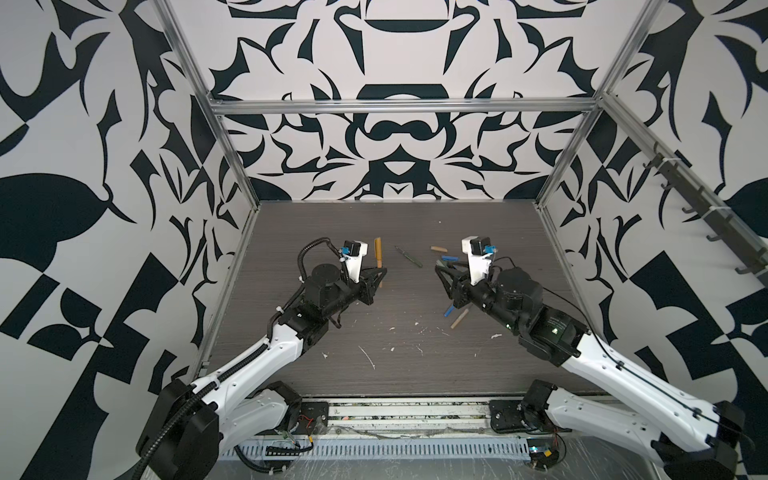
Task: Insert the pens into the pen caps
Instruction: 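Open the right gripper and move it toward the blue pen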
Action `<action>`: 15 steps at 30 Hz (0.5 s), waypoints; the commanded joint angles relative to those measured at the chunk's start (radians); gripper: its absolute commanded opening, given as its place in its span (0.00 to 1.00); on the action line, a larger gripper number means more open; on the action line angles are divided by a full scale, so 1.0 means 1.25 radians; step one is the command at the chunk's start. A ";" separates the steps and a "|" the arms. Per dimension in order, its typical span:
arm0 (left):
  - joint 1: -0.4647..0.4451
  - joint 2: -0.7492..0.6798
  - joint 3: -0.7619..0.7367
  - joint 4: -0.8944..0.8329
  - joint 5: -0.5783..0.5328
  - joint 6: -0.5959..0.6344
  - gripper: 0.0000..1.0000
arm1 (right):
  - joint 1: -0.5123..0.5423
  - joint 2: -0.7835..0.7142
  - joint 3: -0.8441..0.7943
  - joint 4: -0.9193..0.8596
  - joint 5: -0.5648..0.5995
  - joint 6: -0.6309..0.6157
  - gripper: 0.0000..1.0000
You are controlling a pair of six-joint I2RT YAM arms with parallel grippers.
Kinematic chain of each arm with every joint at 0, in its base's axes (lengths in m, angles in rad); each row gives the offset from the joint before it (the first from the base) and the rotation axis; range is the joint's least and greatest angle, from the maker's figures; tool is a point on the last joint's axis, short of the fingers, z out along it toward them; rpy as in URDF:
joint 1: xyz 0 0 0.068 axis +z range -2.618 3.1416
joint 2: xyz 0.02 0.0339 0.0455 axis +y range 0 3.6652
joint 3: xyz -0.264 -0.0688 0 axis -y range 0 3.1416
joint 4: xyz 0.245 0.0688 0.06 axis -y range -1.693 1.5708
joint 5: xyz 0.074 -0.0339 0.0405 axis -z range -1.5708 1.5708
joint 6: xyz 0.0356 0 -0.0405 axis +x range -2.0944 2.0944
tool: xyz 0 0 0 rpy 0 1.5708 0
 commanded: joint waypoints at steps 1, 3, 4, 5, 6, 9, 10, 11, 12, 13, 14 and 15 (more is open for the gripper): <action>0.000 -0.011 0.034 -0.052 -0.036 0.003 0.00 | -0.003 -0.033 -0.050 -0.060 0.089 0.014 0.39; 0.000 -0.010 0.036 -0.053 -0.044 0.002 0.00 | -0.005 -0.055 -0.082 -0.058 0.126 0.006 0.39; 0.000 -0.007 0.039 -0.057 -0.052 -0.003 0.00 | -0.006 -0.064 -0.101 -0.046 0.153 -0.003 0.39; 0.000 -0.003 0.044 -0.064 -0.056 -0.004 0.00 | -0.008 -0.071 -0.114 -0.036 0.179 -0.010 0.39; 0.000 0.002 0.055 -0.074 -0.062 -0.006 0.00 | -0.008 -0.074 -0.125 -0.030 0.209 -0.017 0.39; 0.000 0.029 0.089 -0.112 -0.081 -0.004 0.00 | -0.026 -0.067 -0.159 0.012 0.249 -0.031 0.39; 0.000 0.040 0.103 -0.132 -0.091 -0.010 0.00 | -0.036 -0.057 -0.165 0.026 0.247 -0.025 0.39; 0.000 0.052 0.121 -0.158 -0.097 -0.013 0.00 | -0.046 -0.046 -0.169 0.037 0.240 -0.021 0.39; 0.001 0.067 0.144 -0.193 -0.106 -0.016 0.00 | -0.057 -0.032 -0.171 0.051 0.234 -0.013 0.39; 0.000 0.087 0.169 -0.227 -0.112 -0.018 0.00 | -0.068 -0.016 -0.173 0.063 0.232 -0.006 0.39; 0.000 0.103 0.187 -0.250 -0.118 -0.021 0.00 | -0.076 -0.002 -0.173 0.077 0.229 -0.004 0.39; 0.000 0.123 0.206 -0.276 -0.127 -0.026 0.00 | -0.087 0.013 -0.168 0.091 0.225 0.002 0.39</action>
